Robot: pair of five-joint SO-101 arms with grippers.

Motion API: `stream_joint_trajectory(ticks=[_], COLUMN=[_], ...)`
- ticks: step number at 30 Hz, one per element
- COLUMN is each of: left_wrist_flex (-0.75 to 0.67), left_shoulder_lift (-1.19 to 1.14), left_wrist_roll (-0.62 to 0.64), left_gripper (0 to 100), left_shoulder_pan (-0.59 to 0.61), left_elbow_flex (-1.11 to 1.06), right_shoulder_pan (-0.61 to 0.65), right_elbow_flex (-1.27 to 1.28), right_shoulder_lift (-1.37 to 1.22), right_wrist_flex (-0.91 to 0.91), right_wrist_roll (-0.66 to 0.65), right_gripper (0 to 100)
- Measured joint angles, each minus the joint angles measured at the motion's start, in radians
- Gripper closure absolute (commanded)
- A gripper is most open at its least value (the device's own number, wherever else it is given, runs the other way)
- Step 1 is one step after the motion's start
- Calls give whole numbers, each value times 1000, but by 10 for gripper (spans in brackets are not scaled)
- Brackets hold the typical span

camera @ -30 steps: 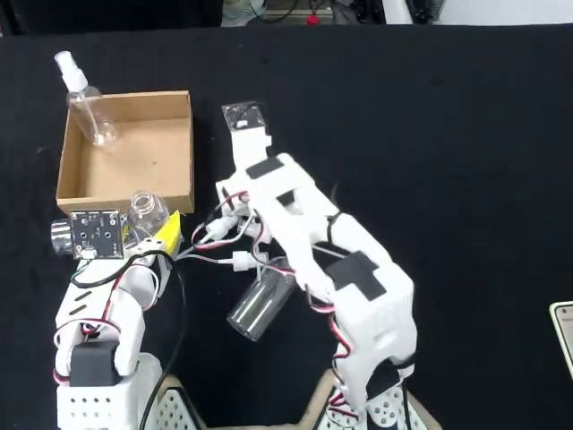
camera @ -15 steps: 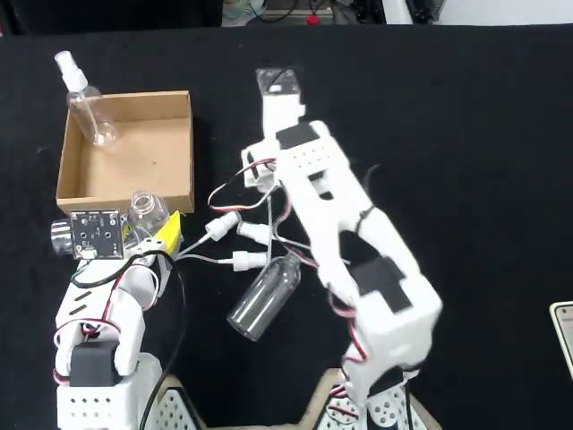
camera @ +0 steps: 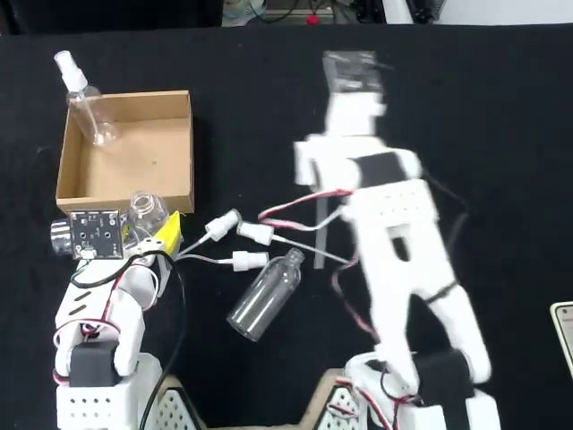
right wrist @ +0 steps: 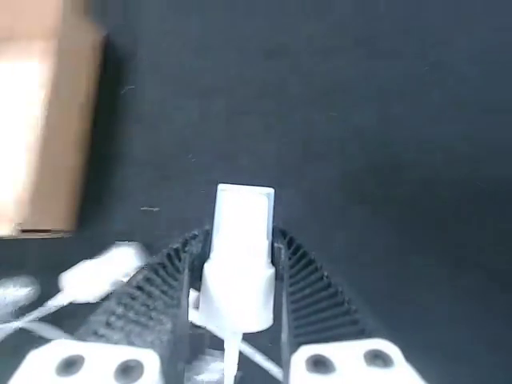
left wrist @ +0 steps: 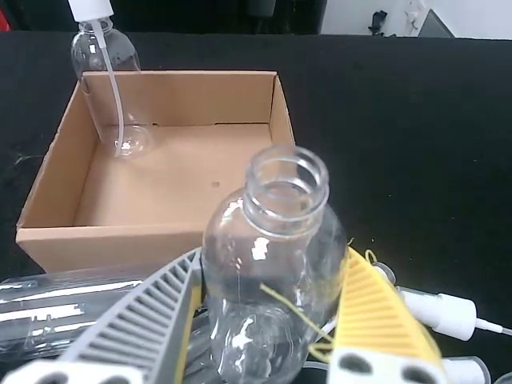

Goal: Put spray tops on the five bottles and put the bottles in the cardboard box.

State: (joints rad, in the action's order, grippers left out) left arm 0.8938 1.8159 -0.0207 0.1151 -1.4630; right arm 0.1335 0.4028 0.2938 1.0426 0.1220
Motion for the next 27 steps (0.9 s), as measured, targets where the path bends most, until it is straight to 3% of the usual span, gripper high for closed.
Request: stream_joint_trajectory(ticks=[4, 7, 12, 17, 27], left_wrist_flex=[0, 0, 0, 0, 0], left_shoulder_lift=[0, 0, 0, 0, 0], left_wrist_roll=[0, 0, 0, 0, 0], left_gripper=[787, 787, 787, 787, 787], left_shoulder_pan=[0, 0, -2, -2, -2], left_elbow_flex=[0, 0, 0, 0, 0], right_shoulder_pan=[-222, -308, -316, -319, -318], right_elbow_flex=[109, 170, 176, 37, -437], right_shoulder_lift=[-8, -77, -253, -485, -733], right_wrist_flex=[-32, -92, -130, -126, 275], right_wrist_roll=[-92, -167, -244, -253, -261], right_gripper=[959, 959, 943, 799, 786])
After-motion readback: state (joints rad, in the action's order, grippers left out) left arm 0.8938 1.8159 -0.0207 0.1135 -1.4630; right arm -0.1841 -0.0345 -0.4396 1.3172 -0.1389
